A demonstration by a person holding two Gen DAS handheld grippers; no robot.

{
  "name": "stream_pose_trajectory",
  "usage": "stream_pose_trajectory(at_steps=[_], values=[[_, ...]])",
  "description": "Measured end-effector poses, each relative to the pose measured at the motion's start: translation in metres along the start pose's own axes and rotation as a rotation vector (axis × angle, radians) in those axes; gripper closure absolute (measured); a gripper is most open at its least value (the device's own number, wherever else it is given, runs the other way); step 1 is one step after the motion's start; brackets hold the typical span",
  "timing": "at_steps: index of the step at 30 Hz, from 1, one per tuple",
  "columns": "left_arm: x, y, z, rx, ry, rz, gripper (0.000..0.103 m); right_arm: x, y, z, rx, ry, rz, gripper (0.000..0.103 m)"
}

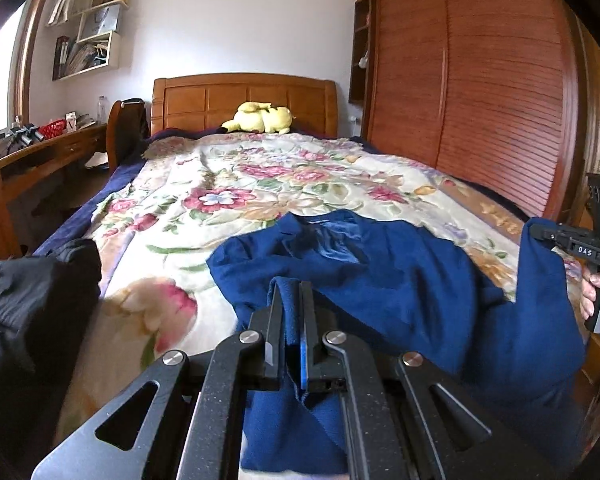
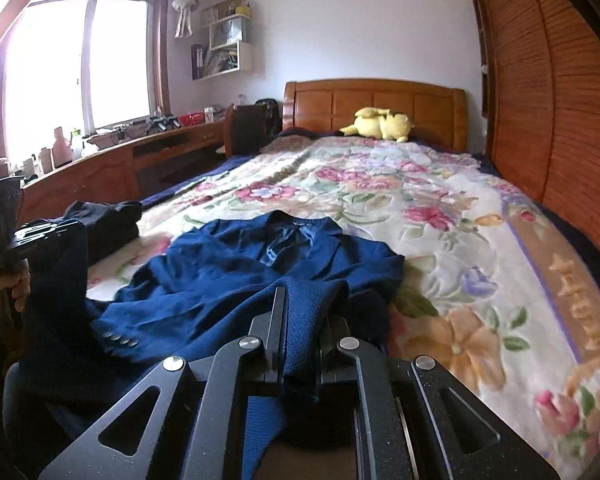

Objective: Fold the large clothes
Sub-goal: 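Grasp the jacket hem with both grippers and lift it, then fold the hem over toward the collar and open both grippers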

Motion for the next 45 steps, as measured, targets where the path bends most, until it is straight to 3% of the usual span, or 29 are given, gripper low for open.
stream_pose_trajectory(at_steps=[7,16,20,23,25,26,27,29,30,31,33,38,45], values=[[0.064,0.044,-0.065,0.069,-0.022,-0.012,0.098,0.077,-0.025,-0.069,-0.039,-0.056,0.015,0.094],[0.128,0.108,-0.151,0.229,-0.028,0.011,0.098,0.166,-0.074,-0.185,-0.285,-0.090,0.095,0.094],[0.133,0.117,-0.182,0.262,0.003,0.013,0.098,0.179,-0.096,-0.226,-0.427,-0.093,0.035,0.094],[0.124,0.107,-0.202,0.248,0.073,-0.046,0.098,0.172,-0.102,-0.261,-0.471,-0.020,-0.009,0.094],[0.118,0.099,-0.207,0.224,0.112,-0.087,0.092,0.164,-0.097,-0.277,-0.433,0.024,-0.030,0.087],[0.116,0.094,-0.206,0.224,0.112,-0.107,0.078,0.162,-0.094,-0.282,-0.422,0.047,-0.025,0.076],[0.115,0.090,-0.201,0.231,0.103,-0.125,0.063,0.159,-0.089,-0.283,-0.418,0.057,-0.014,0.067],[0.113,0.082,-0.190,0.208,0.089,-0.141,0.053,0.160,-0.086,-0.280,-0.405,0.056,0.004,0.030],[0.109,0.078,-0.182,0.193,0.092,-0.138,0.042,0.159,-0.084,-0.275,-0.391,0.060,0.005,0.025],[0.107,0.076,-0.177,0.182,0.095,-0.137,0.037,0.158,-0.084,-0.270,-0.377,0.072,0.002,0.021],[0.094,0.067,-0.162,0.139,0.107,-0.139,0.031,0.150,-0.083,-0.250,-0.360,0.077,-0.005,0.021],[0.043,0.047,-0.135,0.098,0.165,-0.170,0.028,0.100,-0.080,-0.180,-0.295,0.087,0.045,0.021],[-0.013,0.040,-0.116,0.087,0.225,-0.169,0.028,0.048,-0.085,-0.148,-0.236,0.178,-0.026,0.021]])
Point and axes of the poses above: each gripper's, at about its wrist camera, not at the fingertips, and z roughly against the way its jaws point, y to its left, x to its top, the point moved 6 cm from there along -z, roughly the way its jaws point, and after that the axes turned 8 degrees about -z, right-handed, at the moved point
